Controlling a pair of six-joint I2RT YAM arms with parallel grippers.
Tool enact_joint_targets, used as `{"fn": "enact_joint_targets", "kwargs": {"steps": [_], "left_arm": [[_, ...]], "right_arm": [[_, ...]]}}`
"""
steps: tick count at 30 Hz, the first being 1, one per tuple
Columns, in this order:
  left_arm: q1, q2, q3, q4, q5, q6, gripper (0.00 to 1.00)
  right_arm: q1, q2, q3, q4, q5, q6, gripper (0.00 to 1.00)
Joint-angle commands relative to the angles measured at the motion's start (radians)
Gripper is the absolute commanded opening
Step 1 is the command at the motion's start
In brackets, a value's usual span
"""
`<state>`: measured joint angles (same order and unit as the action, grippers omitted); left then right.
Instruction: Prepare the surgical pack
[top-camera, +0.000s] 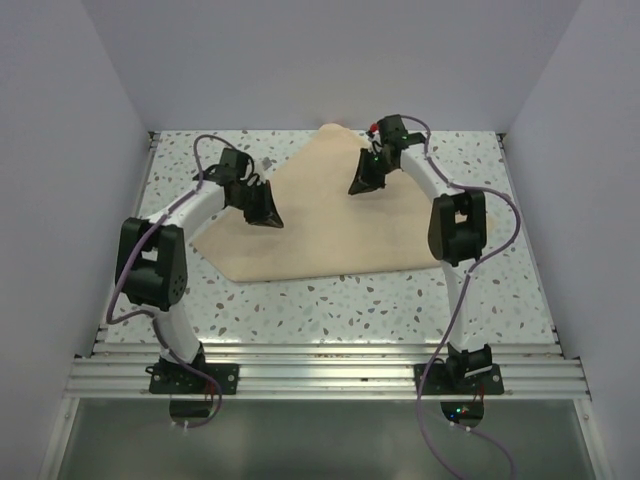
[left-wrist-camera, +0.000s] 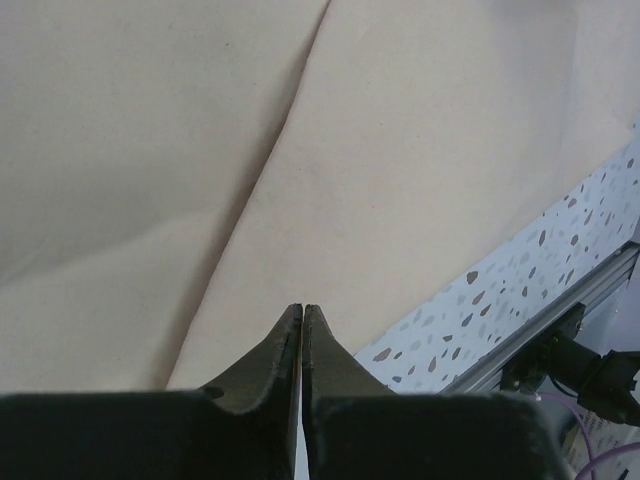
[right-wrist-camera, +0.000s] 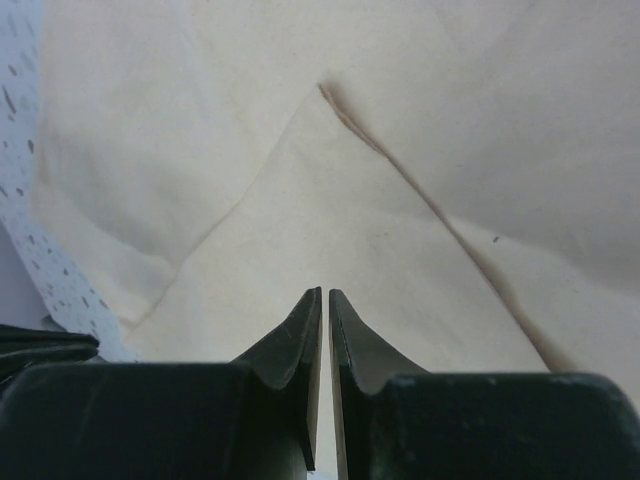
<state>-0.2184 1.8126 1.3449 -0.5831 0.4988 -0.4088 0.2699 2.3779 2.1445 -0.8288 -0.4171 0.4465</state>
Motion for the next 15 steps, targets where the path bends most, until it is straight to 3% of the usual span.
{"fn": "enact_joint_targets", "kwargs": {"steps": [1,15], "left_arm": [[-0.013,0.024,0.028,0.041,0.064,-0.010,0.05],[-0.027,0.168,0.108,0.114,0.095,-0.058,0.05]], "right_arm": [[0.028,0.018,0.009,0.058,-0.132,0.038,0.11],[0.029,0.162,0.044,0.079,-0.127,0.057,0.07]]}}
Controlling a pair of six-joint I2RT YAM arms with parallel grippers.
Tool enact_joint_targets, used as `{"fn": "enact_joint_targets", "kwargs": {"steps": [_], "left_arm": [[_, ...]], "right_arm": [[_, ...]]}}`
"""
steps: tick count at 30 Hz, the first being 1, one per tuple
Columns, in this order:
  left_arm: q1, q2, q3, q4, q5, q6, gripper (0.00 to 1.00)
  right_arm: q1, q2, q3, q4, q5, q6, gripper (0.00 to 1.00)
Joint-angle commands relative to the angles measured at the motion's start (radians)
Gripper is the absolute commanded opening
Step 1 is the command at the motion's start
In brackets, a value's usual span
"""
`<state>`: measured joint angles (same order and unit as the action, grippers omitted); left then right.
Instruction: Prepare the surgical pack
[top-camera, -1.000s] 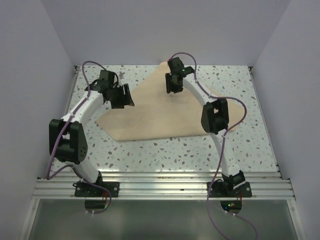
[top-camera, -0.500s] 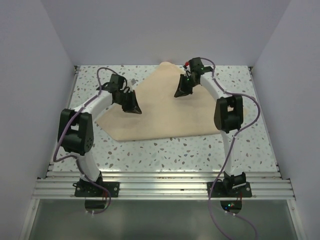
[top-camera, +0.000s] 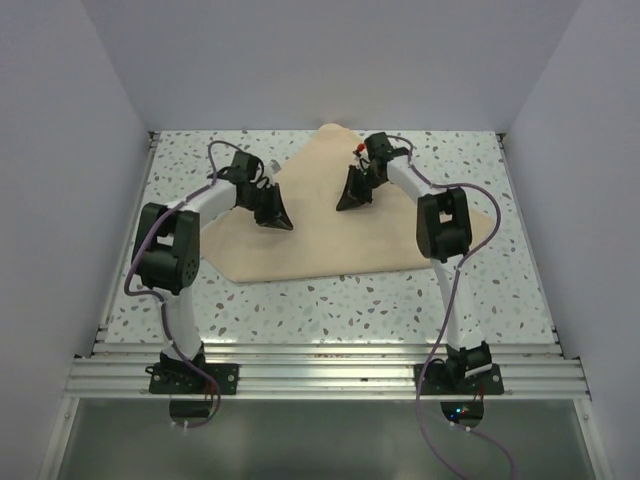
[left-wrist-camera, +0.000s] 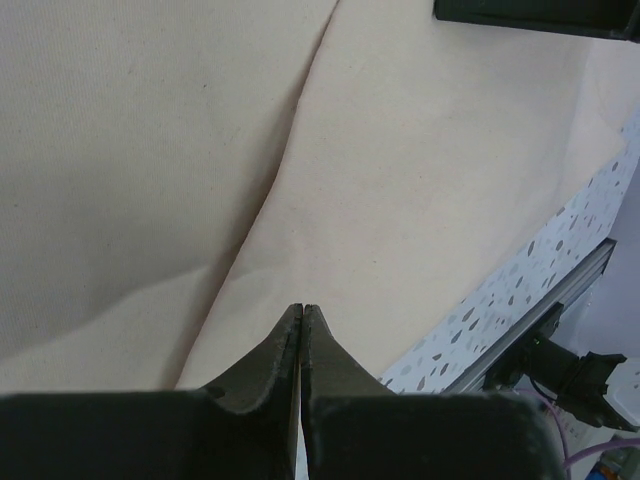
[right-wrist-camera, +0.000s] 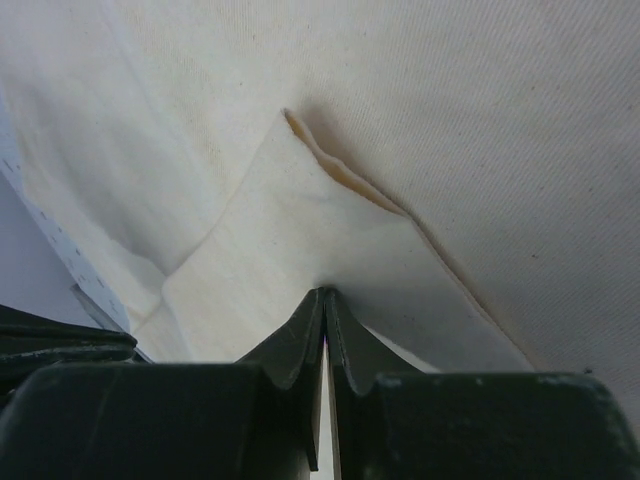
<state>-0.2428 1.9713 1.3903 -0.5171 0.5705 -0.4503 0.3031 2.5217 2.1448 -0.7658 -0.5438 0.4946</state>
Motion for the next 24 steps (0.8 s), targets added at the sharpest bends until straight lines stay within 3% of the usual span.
{"fn": "enact_joint_targets", "kwargs": {"steps": [1,13,19,22,24], "left_arm": [[-0.003,0.014,0.076,0.046,0.025,-0.019,0.05],[-0.026,0.024,0.098,0.049,0.072,-0.036,0.09],[-0.027,0.063,0.119,0.026,0.016,-0.027,0.09],[-0.018,0.049,0.150,-0.021,-0.082,-0.014,0.14],[-0.007,-0.003,0.133,-0.018,-0.148,-0.018,0.28]], "right_arm": [[-0.005,0.029,0.058,0.020,0.002,0.012,0.07],[-0.005,0.115,0.141,0.017,0.117,0.055,0.02],[-0.012,0.146,0.201,-0.046,0.192,0.056,0.01],[-0.019,0.153,0.194,-0.049,0.211,0.061,0.01],[-0.022,0.163,0.208,-0.052,0.203,0.058,0.01]]}}
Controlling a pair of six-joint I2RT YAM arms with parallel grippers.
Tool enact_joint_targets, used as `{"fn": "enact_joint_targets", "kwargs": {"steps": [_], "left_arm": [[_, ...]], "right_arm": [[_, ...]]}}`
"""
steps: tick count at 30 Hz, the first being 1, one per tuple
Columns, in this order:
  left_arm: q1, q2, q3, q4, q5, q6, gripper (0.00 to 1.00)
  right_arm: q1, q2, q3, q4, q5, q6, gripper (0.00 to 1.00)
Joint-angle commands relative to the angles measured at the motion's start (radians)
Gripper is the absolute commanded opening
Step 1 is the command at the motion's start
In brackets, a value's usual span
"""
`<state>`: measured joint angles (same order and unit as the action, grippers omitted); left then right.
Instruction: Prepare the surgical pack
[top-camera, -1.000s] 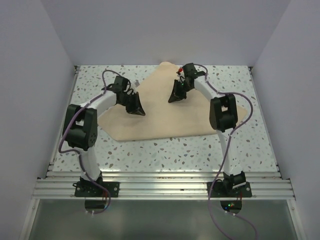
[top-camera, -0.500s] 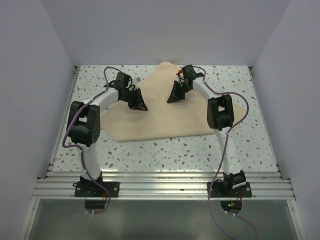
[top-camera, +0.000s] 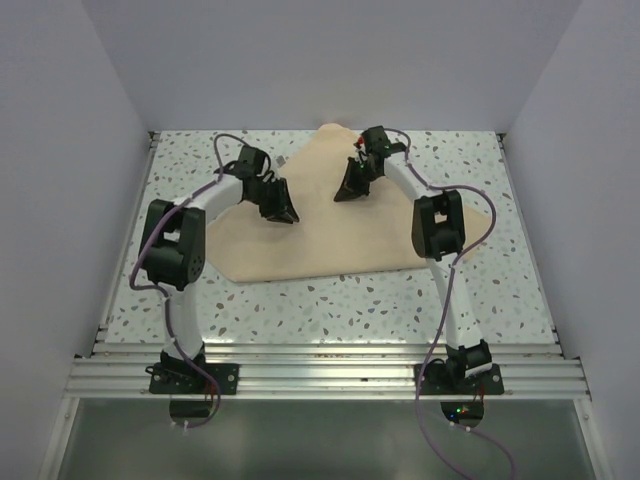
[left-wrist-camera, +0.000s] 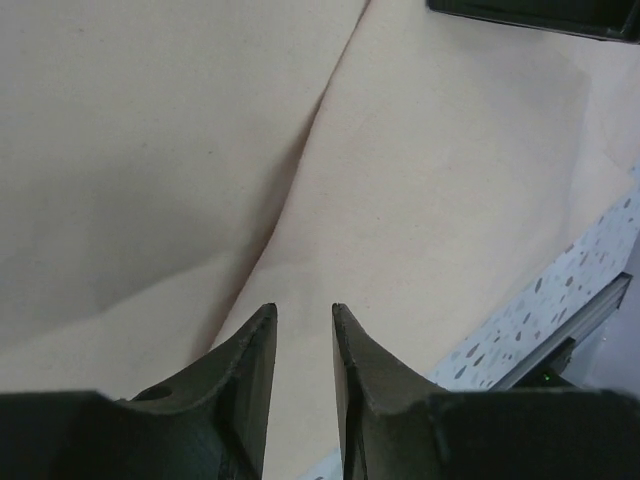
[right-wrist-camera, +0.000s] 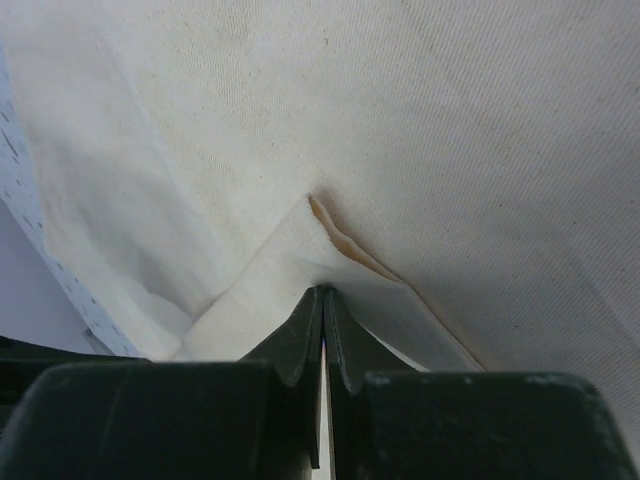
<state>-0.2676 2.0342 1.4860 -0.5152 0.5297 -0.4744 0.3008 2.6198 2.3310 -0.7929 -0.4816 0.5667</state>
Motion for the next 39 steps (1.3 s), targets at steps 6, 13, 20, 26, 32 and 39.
{"fn": "enact_joint_targets", "kwargs": {"steps": [6,13,20,26,32,39], "left_arm": [[0.031,-0.127,0.066,-0.092,-0.161,0.059,0.37],[0.126,-0.229,-0.004,-0.164,-0.276,0.079,0.62],[0.266,-0.321,-0.078,-0.232,-0.485,0.132,0.88],[0.318,-0.368,-0.116,-0.194,-0.277,0.129,0.62],[0.312,-0.411,-0.260,-0.076,-0.049,0.062,0.13],[0.098,-0.378,-0.248,-0.128,-0.047,0.050,0.04]], "right_arm": [[-0.025,0.077,0.096,-0.061,0.132,-0.025,0.01],[-0.052,-0.064,0.126,-0.068,0.104,-0.013,0.09],[-0.060,-0.276,-0.008,-0.163,0.115,-0.086,0.35],[-0.062,-0.375,-0.135,-0.189,0.104,-0.159,0.37],[-0.087,-0.539,-0.422,-0.131,0.095,-0.172,0.08],[-0.124,-0.681,-0.582,-0.307,0.248,-0.266,0.00]]}}
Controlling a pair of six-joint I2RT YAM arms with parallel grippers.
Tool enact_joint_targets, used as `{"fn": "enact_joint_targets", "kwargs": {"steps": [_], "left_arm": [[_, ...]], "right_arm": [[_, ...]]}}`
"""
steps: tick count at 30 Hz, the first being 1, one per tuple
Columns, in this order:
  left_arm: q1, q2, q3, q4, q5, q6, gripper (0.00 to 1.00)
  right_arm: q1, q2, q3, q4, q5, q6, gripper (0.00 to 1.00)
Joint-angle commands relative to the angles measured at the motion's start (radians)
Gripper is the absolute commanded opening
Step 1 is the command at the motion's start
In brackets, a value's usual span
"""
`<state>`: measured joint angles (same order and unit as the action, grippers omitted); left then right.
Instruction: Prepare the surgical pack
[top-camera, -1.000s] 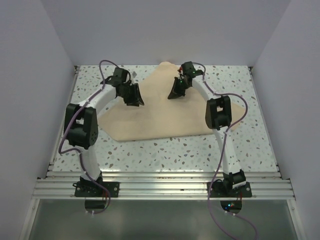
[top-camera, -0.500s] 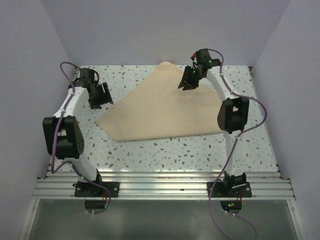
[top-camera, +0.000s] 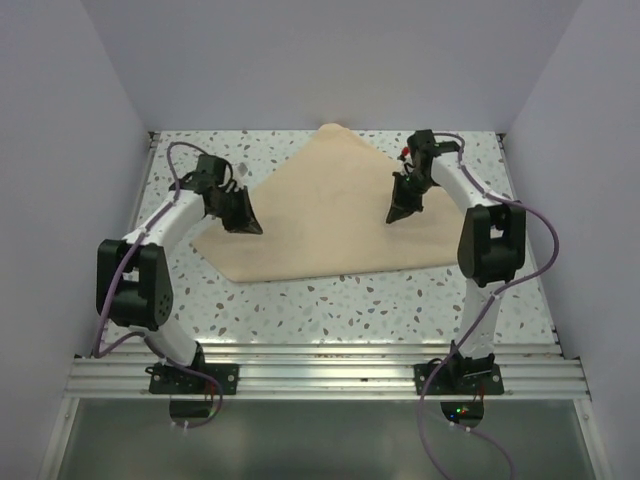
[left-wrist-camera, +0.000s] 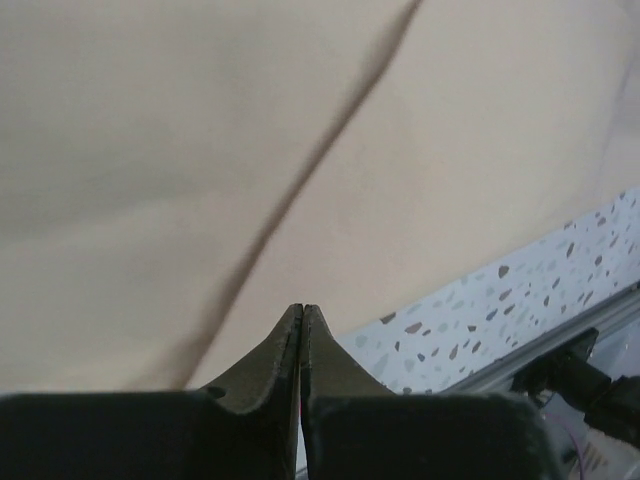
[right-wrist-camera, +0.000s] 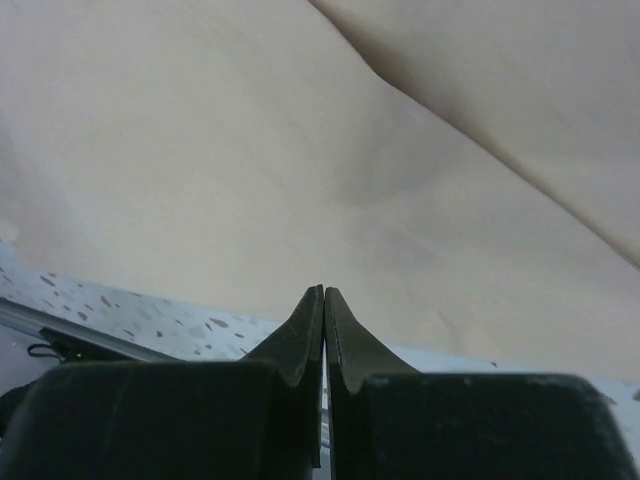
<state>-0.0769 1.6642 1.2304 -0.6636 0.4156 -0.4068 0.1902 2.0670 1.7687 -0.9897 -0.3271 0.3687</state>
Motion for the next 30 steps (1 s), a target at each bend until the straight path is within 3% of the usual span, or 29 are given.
{"fn": "enact_joint_targets", "kwargs": {"steps": [1,6,10,18,30], "left_arm": [[-0.104,0.003,0.006,0.016,0.072,-0.021,0.05],[-0.135,0.092,0.049,-0.122,0.051,0.034,0.06],[-0.152,0.095,0.066,-0.169,0.028,0.071,0.07],[-0.228,0.166,0.061,-0.149,0.057,0.098,0.08],[-0.228,0.229,0.061,-0.137,0.045,0.129,0.08]], "right_arm": [[-0.014,-0.145,-0.025,-0.148,0.129,-0.077,0.00],[-0.012,-0.188,-0.055,-0.332,0.206,-0.105,0.00],[-0.014,-0.153,-0.089,-0.447,0.116,-0.155,0.00],[-0.012,-0.055,-0.129,-0.423,0.128,-0.162,0.00],[-0.014,0.126,-0.077,-0.369,0.154,-0.166,0.00]]}}
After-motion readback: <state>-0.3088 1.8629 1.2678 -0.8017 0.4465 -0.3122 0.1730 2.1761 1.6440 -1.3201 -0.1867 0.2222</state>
